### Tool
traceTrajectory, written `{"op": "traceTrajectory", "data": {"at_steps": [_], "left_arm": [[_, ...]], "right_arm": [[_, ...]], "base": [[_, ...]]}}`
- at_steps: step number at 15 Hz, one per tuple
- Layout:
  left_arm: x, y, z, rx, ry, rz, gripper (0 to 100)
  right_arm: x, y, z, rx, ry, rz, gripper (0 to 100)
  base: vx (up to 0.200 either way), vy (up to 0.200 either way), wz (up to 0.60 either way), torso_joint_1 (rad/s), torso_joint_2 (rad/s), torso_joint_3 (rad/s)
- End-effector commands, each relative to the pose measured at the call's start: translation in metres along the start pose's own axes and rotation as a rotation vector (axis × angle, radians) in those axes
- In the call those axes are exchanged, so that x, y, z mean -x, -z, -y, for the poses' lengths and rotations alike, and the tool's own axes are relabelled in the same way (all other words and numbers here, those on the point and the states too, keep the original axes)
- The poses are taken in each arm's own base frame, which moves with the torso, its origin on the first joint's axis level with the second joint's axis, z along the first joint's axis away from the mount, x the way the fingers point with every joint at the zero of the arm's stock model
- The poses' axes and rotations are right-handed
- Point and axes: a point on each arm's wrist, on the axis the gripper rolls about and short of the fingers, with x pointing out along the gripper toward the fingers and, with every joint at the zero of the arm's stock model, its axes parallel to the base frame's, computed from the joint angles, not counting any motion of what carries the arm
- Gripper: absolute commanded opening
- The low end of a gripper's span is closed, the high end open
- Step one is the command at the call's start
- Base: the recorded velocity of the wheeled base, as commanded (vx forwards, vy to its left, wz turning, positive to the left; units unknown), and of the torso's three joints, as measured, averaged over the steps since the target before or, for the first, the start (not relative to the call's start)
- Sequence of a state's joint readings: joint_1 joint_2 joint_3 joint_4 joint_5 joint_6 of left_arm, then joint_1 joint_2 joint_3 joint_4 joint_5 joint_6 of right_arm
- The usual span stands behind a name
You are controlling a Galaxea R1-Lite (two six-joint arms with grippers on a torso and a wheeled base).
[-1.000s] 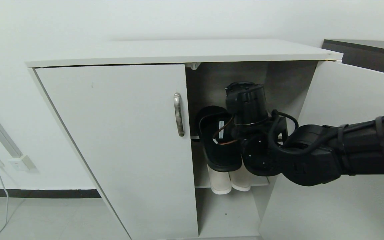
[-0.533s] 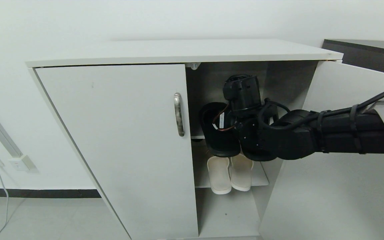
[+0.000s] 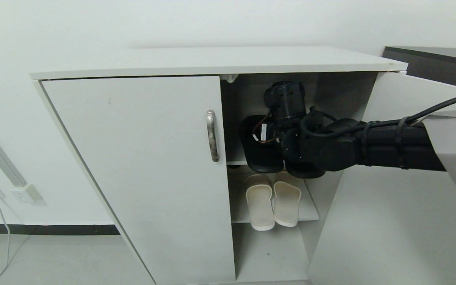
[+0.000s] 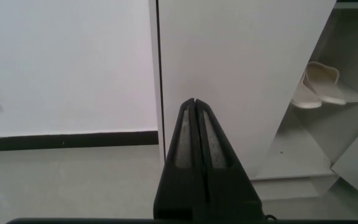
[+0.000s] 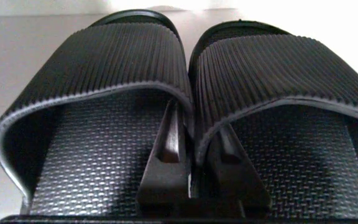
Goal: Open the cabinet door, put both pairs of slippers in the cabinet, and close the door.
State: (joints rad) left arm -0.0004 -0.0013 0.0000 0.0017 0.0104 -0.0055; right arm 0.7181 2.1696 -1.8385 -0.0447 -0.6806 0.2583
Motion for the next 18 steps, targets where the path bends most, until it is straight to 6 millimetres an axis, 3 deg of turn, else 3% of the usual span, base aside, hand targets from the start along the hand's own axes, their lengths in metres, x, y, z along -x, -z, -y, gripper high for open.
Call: {"op": "traceTrajectory", "data": {"at_steps": [1, 14, 15, 18], "left_arm": [[-0.0001, 0.0000, 0.0000, 0.001, -0.001, -0.001, 0], [0.0000, -0.0005, 0.0000, -0.001, -0.001, 0.000, 0], [-0.0001, 0.0000, 0.0000, -0.001, -0.001, -0.001, 0], [-0.0001, 0.0000, 0.0000, -0.001, -0.001, -0.001, 0]], "right_arm": [[-0.0121, 0.0041, 0.0013, -0.002, 0.017, -0.004, 0], [-0.0214, 0.0096, 0.0046, -0.005, 0.033, -0.015, 0], [-0.0214, 0.0096, 0.0046, -0.005, 0.033, -0.015, 100], [-0.0182, 0.0125, 0.0042, 0.017, 0.035, -0.044, 100]], "base": [[0.000, 0.000, 0.00, 0.000, 0.00, 0.000], [0.000, 0.000, 0.00, 0.000, 0.00, 0.000], [0.000, 0.000, 0.00, 0.000, 0.00, 0.000], [0.000, 0.000, 0.00, 0.000, 0.00, 0.000]]}}
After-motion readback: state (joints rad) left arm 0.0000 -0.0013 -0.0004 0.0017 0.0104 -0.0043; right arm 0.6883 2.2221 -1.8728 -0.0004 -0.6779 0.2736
